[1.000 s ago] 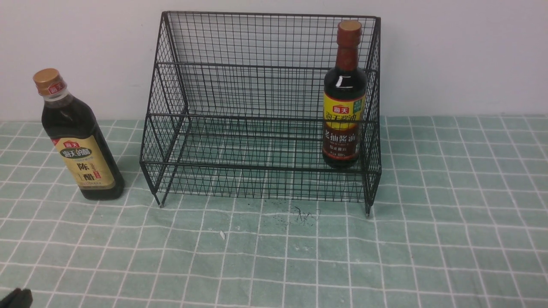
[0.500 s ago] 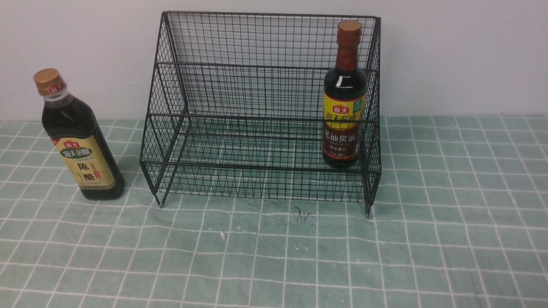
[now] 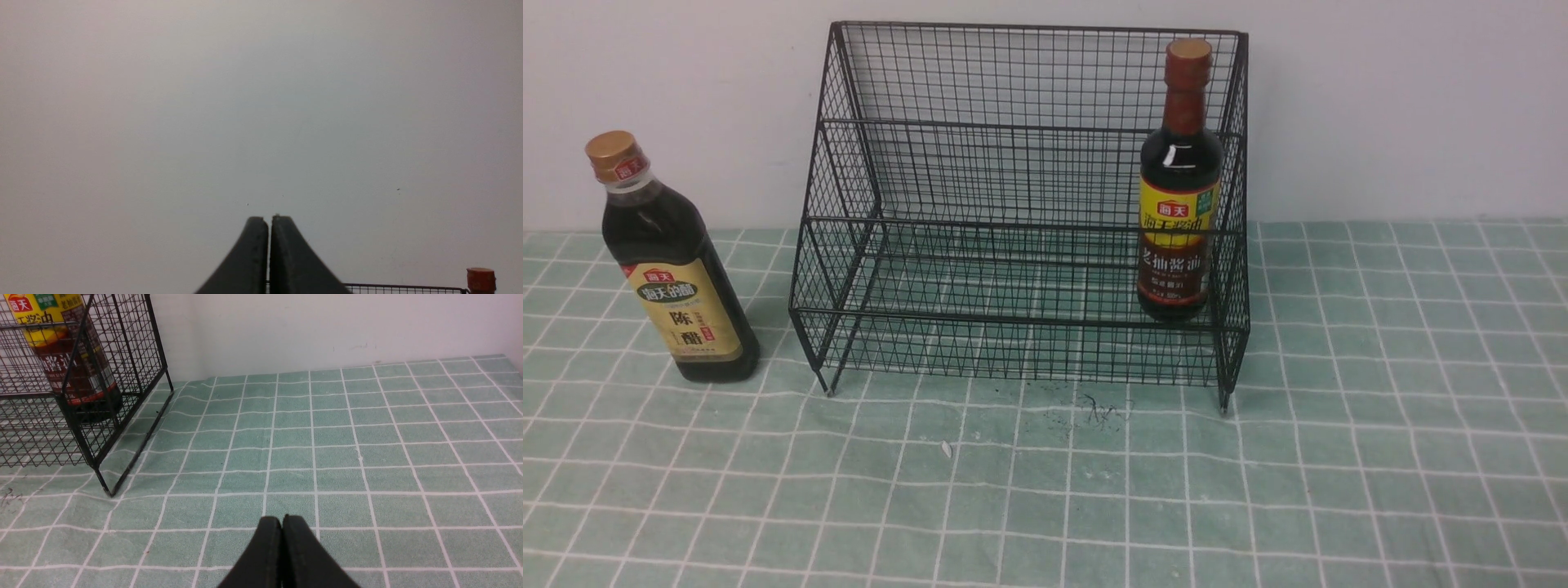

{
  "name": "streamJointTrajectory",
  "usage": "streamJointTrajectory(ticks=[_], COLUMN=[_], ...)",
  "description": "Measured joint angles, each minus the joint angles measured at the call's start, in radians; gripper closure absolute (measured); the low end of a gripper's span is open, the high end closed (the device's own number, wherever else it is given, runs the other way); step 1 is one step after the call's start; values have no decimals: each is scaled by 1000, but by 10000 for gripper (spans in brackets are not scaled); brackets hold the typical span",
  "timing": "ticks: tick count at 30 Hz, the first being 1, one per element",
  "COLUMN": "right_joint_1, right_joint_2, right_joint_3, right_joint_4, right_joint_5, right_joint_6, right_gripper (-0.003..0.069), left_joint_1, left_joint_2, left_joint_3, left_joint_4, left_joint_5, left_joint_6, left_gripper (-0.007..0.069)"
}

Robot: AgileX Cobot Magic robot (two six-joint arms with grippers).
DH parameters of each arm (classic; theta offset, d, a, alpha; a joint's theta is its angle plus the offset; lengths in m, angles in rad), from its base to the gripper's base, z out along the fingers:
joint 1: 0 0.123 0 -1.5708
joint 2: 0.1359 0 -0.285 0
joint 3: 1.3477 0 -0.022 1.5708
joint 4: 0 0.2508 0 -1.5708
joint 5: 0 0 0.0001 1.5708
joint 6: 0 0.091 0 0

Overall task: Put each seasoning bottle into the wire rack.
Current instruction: Use the left arm to grab the condiment bottle closest to it

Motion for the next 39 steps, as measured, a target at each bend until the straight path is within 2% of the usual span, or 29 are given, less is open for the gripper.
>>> streamJointTrajectory(ticks=[6, 10, 13, 17, 19, 22, 24, 25, 28, 29, 32, 39], right_joint_1=[0, 0, 0, 0, 0, 0, 0, 0, 0, 0, 0, 0], right_joint_2=[0, 0, 0, 0, 0, 0, 0, 0, 0, 0, 0, 0], right_joint_3=[0, 0, 0, 0, 0, 0, 0, 0, 0, 0, 0, 0], right_joint_4=[0, 0, 0, 0, 0, 0, 0, 0, 0, 0, 0, 0], right_joint_5=[0, 0, 0, 0, 0, 0, 0, 0, 0, 0, 0, 0], right_joint_6=[0, 0, 0, 0, 0, 0, -5, -5, -8, -8, -8, -8], right_gripper=[673, 673, 673, 673, 673, 673, 673, 673, 673, 673, 673, 673], left_joint_1=[0, 0, 0, 0, 0, 0, 0, 0, 0, 0, 0, 0], left_joint_2=[223, 396, 562, 666, 729, 808, 853, 858, 955, 966, 1061, 1218], left_joint_3=[-119, -205, -291, -358, -400, -445, -479, -482, -552, -556, -629, -746], left_joint_4=[0, 1, -10, -81, -180, -351, -451, -462, -603, -608, -669, -775], left_joint_5=[-6, -6, -5, -5, -5, -5, -5, -5, -11, -13, -34, -44], left_joint_6=[26, 35, 70, 153, 221, 327, 390, 405, 533, 533, 636, 725], left_gripper=[611, 537, 403, 274, 193, 110, 84, 81, 71, 71, 71, 71])
